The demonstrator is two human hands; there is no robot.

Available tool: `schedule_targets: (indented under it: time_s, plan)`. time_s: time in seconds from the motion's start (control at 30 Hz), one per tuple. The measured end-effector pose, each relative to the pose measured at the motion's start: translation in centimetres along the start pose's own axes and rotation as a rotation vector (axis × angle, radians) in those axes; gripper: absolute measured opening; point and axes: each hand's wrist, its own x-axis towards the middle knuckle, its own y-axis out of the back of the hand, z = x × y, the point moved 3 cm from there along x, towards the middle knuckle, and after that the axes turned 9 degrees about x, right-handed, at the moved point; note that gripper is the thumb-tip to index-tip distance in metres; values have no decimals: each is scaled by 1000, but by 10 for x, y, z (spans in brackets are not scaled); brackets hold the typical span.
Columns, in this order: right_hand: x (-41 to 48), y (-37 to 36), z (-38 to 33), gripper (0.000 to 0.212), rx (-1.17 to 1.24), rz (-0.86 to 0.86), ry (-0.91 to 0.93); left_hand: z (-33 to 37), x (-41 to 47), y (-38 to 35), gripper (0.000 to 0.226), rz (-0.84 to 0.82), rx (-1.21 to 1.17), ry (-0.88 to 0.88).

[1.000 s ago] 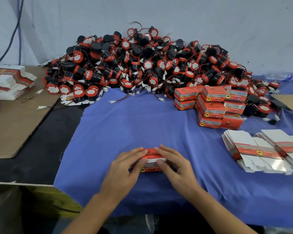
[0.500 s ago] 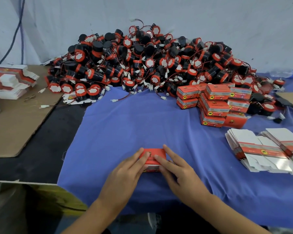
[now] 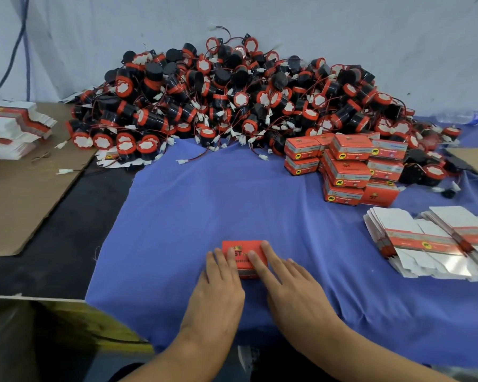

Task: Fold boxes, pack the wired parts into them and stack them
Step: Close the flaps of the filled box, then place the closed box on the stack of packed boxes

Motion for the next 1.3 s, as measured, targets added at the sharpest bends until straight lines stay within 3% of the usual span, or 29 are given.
schedule_targets:
  time_s: [0.07, 0.13, 0.23, 0.33, 0.4, 0.53, 0.73, 0.9, 1.1, 1.2, 1.3]
  plan:
    - [-2, -1, -5, 91, 176, -33, -88, -1, 3, 3, 81, -70, -207, 97]
    - [-9, -6, -9, 88, 425, -64, -211, -10, 2, 8, 76, -46, -303, 62]
    - [-8, -8, -14, 86, 716, 140, -329, -21, 5, -5, 48, 101, -719, 259]
    - [3, -4, -9, 85, 831, 343, -507, -25, 19, -4, 55, 280, -1144, 426]
    - [16, 2, 2, 74, 921, 448, -569, -16, 40, 5, 51, 317, -1255, 443]
    - [58, 15, 33, 73, 1033, 487, -619, 6, 102, 17, 37, 303, -1249, 331]
    - [126, 17, 96, 73, 1015, 458, -801, 39, 206, 11, 39, 50, -1351, 235]
    - [176, -3, 140, 67, 1166, 499, -925, 57, 278, -12, 34, -99, -1493, 192]
    - [197, -34, 174, 70, 1240, 586, -948, 68, 303, -48, 37, -44, -1462, 29]
    - [201, -42, 184, 71, 1251, 607, -955, 68, 308, -61, 37, 4, -1328, -10]
    - [199, -39, 180, 72, 1275, 654, -974, 67, 307, -56, 37, -3, -1399, -72]
